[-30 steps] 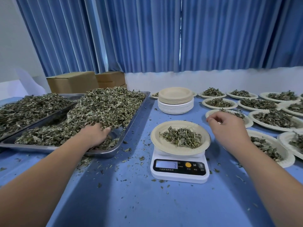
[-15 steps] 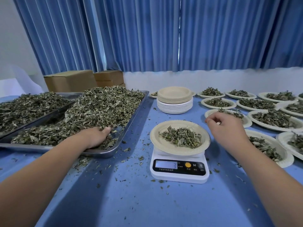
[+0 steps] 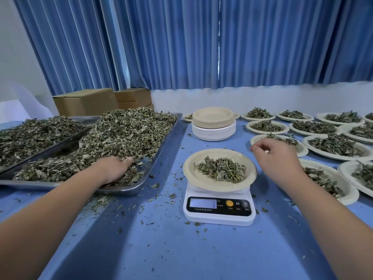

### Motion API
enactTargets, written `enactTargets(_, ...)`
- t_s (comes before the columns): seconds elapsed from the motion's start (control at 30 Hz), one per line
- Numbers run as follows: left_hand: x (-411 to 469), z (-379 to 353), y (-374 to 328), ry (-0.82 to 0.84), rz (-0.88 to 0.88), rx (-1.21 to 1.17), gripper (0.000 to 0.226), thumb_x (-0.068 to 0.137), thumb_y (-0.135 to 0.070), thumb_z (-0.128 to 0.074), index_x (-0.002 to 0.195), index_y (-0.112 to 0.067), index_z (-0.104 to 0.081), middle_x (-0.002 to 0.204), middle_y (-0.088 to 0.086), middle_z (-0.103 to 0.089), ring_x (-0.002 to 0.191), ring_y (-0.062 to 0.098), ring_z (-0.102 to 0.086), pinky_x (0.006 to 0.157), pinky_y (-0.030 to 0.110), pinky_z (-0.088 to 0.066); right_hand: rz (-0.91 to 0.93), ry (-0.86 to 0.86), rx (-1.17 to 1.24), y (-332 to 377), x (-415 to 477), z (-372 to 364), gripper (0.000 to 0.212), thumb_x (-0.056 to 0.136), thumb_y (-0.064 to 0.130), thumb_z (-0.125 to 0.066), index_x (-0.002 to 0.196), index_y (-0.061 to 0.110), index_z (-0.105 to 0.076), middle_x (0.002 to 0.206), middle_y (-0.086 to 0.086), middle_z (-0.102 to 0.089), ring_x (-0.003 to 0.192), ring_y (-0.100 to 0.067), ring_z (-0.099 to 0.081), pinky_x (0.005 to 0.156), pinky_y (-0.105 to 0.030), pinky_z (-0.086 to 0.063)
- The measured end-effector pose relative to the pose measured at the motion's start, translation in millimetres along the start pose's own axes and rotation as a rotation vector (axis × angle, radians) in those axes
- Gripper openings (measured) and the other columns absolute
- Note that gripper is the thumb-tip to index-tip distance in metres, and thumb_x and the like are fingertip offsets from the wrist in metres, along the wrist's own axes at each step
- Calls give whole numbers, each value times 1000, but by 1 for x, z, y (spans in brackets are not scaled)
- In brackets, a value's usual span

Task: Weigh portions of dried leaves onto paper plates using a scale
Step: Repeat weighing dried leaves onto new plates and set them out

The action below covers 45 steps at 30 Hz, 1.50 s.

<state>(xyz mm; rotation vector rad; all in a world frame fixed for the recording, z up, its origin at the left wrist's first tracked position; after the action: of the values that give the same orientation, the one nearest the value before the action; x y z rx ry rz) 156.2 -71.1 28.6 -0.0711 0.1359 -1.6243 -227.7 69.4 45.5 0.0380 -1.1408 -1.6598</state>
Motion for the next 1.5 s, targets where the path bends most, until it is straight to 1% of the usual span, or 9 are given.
enactTargets(0.13,-15,3,-20,-108,-108,-62,71,93,-67,-19,113,-15,-63,98,2,-67,84,15,-59,75,29,-43,-4,3,2,0,0,0,17,92,16,-55,84,15,-70,73,12,-61,63,-1,-49,57,-18,-34)
enactTargets(0.2,-23,-2,-31,-46,-156,-57,75,90,-71,-14,122,-20,-59,116,3,-65,101,19,-59,85,31,-43,-2,4,-7,0,-1,0,17,92,15,-55,84,15,-70,72,12,-61,62,-1,-50,57,-18,-34)
enactTargets(0.3,-31,-9,-39,110,-175,-6,80,93,-69,-7,150,-19,-34,155,4,-34,141,24,-34,113,35,-24,-5,2,-9,1,-1,1,17,92,16,-55,83,15,-70,72,12,-61,61,-3,-50,55,-20,-33)
enactTargets(0.43,-37,-9,-40,133,-227,19,78,94,-67,-9,149,-20,-36,154,3,-36,140,23,-35,113,34,-26,-3,4,-5,1,-2,1,17,92,16,-54,83,17,-69,75,12,-62,63,-2,-51,56,-19,-34)
enactTargets(0.57,-45,-6,-36,16,-283,-40,63,95,-64,-21,107,-17,-61,111,5,-66,106,23,-62,89,32,-44,6,9,-19,2,-1,1,18,92,16,-54,82,16,-69,74,12,-62,64,-2,-50,56,-19,-34)
enactTargets(0.7,-53,-4,-31,-71,-305,-137,66,95,-62,-29,89,-5,-61,66,3,-57,58,17,-53,61,30,-42,12,2,-16,2,-2,1,19,91,16,-55,77,18,-67,70,15,-60,61,-1,-49,56,-18,-32)
enactTargets(1.0,-55,5,-27,-157,-330,-172,47,91,-59,-47,75,-18,-60,48,-4,-48,39,7,-38,44,22,-29,13,5,-6,0,-3,1,21,91,17,-56,74,25,-66,67,14,-60,56,0,-49,53,-16,-31)
enactTargets(1.13,-46,12,-23,-171,-297,-219,33,92,-53,-54,86,-23,-64,38,-10,-53,30,2,-40,34,14,-25,10,12,-4,0,-2,0,22,91,18,-57,73,25,-65,67,13,-60,55,-1,-49,52,-17,-30)
enactTargets(1.5,-27,27,-20,-335,-330,-46,32,98,-44,-46,117,-23,-61,57,-5,-58,38,7,-49,40,23,-34,-20,19,-16,-3,-2,-2,17,92,19,-56,80,23,-68,74,16,-61,58,0,-48,54,-16,-31)
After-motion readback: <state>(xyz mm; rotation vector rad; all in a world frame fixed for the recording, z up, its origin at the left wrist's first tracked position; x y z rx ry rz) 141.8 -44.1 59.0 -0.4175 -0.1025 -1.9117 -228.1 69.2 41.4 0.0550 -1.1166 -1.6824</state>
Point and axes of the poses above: each hand's wrist, its own x-axis towards the middle knuckle, its own z-axis out of the back of the hand, y = z × x, the point moved 5 cm from there along x, towards the middle knuckle
